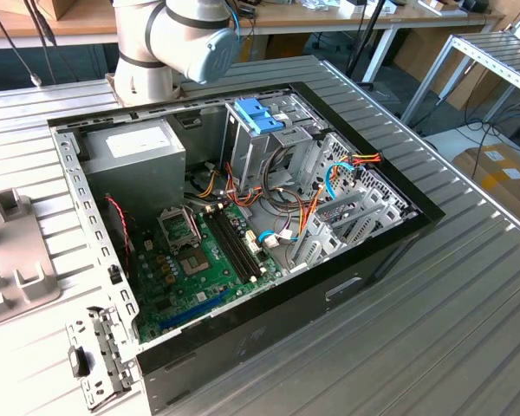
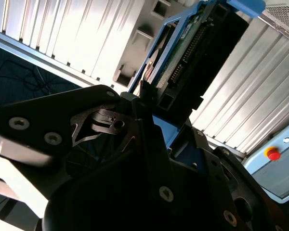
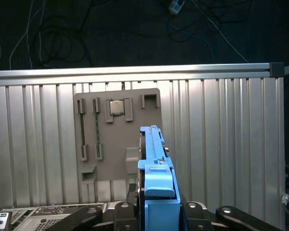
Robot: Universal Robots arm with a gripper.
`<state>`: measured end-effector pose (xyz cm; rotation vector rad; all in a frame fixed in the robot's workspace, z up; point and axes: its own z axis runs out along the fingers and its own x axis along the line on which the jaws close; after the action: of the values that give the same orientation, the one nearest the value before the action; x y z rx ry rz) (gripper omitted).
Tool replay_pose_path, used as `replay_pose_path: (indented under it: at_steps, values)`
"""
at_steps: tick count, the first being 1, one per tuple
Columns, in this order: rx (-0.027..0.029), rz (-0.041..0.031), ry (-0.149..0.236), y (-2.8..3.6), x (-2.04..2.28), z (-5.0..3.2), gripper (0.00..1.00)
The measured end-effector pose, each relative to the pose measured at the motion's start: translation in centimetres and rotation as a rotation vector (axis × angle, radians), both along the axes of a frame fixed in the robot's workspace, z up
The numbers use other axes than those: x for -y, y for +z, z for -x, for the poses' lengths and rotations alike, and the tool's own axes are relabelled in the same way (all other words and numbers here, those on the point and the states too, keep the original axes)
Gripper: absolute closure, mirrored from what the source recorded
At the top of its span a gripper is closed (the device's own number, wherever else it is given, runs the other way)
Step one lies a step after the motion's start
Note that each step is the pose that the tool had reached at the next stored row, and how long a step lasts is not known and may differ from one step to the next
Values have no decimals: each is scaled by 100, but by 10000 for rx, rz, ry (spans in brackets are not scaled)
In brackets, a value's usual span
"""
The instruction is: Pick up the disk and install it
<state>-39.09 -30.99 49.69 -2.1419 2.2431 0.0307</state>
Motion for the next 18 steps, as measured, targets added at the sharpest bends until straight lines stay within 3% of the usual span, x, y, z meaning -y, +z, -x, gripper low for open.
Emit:
replay_pose_path:
  at_steps: [18]
  values:
    - [1, 0, 0, -1, 49, -78, 63]
